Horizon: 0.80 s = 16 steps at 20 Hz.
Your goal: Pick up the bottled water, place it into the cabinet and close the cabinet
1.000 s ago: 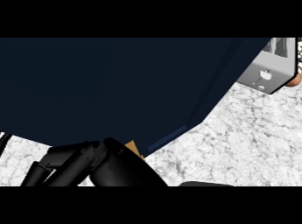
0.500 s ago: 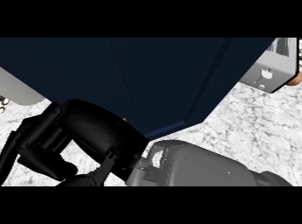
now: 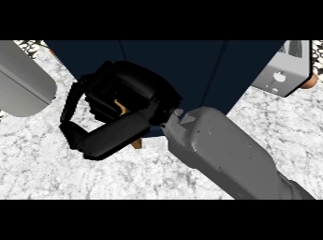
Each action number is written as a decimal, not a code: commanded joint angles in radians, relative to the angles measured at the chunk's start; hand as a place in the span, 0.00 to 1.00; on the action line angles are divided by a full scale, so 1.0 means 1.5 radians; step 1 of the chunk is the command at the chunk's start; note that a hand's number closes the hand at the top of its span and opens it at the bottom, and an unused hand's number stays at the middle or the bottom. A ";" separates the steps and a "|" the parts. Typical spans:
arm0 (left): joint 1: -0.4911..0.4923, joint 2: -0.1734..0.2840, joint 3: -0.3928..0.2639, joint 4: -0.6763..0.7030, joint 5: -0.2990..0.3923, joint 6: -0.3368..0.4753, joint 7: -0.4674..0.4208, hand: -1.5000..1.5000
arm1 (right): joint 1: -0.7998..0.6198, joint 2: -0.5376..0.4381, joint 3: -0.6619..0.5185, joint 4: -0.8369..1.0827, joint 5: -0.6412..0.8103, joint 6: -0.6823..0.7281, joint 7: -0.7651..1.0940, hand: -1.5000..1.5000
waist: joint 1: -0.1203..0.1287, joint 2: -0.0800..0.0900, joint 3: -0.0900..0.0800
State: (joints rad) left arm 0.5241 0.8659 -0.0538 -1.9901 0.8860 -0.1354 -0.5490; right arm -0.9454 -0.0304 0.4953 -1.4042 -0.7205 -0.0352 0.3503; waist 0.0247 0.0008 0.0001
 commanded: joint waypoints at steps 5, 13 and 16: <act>-0.003 -0.027 0.028 0.033 0.006 -0.042 0.017 0.00 | 0.004 -0.029 -0.060 0.107 0.101 0.005 -0.087 1.00 | -0.006 0.001 -0.001; -0.001 -0.027 0.035 -0.029 -0.001 -0.016 0.060 0.00 | -0.014 -0.056 -0.113 0.202 0.155 -0.012 -0.149 1.00 | 0.000 0.002 0.000; -0.021 -0.032 0.030 -0.017 -0.013 -0.020 0.059 0.00 | -0.042 -0.052 -0.137 0.229 0.150 -0.020 -0.151 1.00 | -0.001 0.005 0.000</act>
State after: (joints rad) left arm 0.5102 0.8116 -0.0149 -2.0054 0.8609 -0.1609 -0.4829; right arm -0.9614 -0.0568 0.3921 -1.1909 -0.5435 0.0073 0.1689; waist 0.0304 -0.0192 -0.0080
